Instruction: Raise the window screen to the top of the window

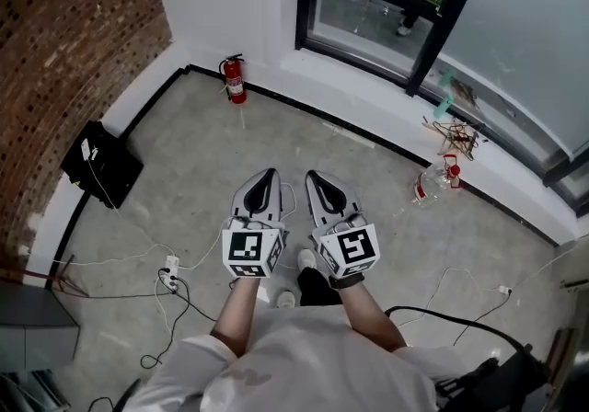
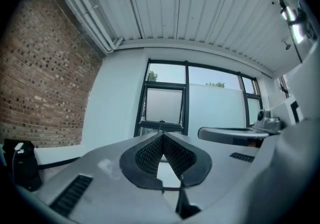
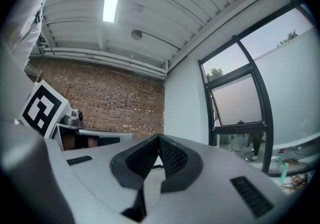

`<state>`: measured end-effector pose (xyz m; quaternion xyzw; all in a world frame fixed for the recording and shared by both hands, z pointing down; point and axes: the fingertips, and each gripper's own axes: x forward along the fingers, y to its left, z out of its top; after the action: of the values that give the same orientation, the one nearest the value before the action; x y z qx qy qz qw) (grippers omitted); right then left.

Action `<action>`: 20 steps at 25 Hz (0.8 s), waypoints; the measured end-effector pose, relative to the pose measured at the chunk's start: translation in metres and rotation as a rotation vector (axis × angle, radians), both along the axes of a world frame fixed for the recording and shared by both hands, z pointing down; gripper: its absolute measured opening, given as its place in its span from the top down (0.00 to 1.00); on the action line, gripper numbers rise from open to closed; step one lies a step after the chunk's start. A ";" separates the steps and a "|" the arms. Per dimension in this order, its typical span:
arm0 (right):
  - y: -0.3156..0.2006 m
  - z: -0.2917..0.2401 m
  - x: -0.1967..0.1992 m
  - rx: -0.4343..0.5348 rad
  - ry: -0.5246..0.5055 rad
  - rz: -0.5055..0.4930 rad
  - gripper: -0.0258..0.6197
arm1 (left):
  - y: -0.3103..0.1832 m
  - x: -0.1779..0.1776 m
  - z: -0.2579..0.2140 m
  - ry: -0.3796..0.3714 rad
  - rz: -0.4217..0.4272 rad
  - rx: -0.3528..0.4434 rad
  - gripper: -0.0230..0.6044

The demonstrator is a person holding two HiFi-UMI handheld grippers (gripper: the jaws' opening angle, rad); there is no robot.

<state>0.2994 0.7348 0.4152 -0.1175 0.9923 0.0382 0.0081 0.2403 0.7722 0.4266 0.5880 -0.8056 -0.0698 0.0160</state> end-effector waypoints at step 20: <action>-0.259 0.000 -0.071 -0.069 -0.009 0.065 0.96 | -0.236 -0.072 -0.008 0.062 0.102 0.031 0.96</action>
<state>0.2287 0.4756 0.4149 -0.1502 0.9886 0.0039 0.0075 0.1681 0.5361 0.4189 0.6261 -0.7725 -0.0998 0.0354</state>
